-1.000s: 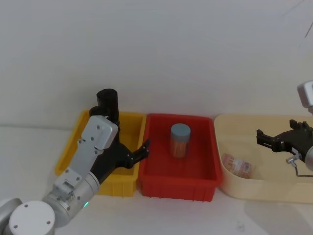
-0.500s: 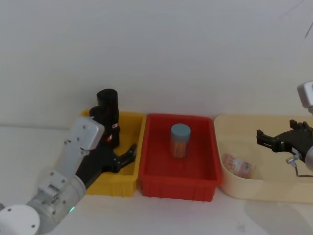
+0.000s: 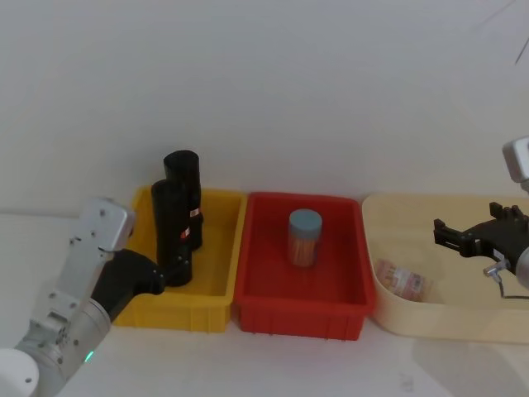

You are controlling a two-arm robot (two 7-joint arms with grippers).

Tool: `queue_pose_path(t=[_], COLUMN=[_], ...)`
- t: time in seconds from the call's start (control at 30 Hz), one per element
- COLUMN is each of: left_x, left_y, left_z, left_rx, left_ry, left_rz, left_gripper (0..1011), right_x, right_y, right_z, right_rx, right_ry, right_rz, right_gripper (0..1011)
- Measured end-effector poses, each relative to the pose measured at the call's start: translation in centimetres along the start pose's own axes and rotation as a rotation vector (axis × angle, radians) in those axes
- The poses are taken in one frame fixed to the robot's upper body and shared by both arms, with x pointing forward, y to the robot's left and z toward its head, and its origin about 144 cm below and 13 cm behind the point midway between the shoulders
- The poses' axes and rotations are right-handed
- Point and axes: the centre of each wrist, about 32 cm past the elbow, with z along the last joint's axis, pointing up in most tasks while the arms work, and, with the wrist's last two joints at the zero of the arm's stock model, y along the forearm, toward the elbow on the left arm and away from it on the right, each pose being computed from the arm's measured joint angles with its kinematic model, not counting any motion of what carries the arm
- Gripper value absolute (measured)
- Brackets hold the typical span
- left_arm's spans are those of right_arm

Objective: Pick up the garbage bag with the one hand and transfer it to the other hand.

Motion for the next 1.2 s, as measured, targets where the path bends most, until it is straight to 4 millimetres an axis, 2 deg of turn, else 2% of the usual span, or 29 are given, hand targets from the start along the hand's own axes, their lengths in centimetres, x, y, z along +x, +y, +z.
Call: queue_pose_path(t=[0.3, 0.63, 0.97, 1.07, 1.2], left_x=[1.2, 2.5, 3.0, 3.1, 3.2], left_y=[-1.4, -4.6, -6.8, -7.3, -7.8], left_z=[-0.2, -0.3, -0.4, -0.4, -0.4], left_rx=[0.021, 0.034, 0.055, 0.061, 0.066], left_ry=[0.021, 0.062, 0.106, 0.118, 0.128], left_rz=[-0.003, -0.063, -0.125, -0.141, -0.155], left_gripper=[1002, 1002, 1002, 979, 871], right_x=[0.0, 0.0, 0.0, 0.0, 0.0], right_y=[0.0, 0.0, 0.0, 0.0, 0.0], right_z=[0.0, 0.0, 0.0, 0.0, 0.0], right_rx=[0.0, 0.0, 0.0, 0.0, 0.0], right_ry=[0.0, 0.0, 0.0, 0.0, 0.0], right_rz=[0.0, 0.0, 0.0, 0.0, 0.0], right_gripper=[999, 999, 999, 999, 999])
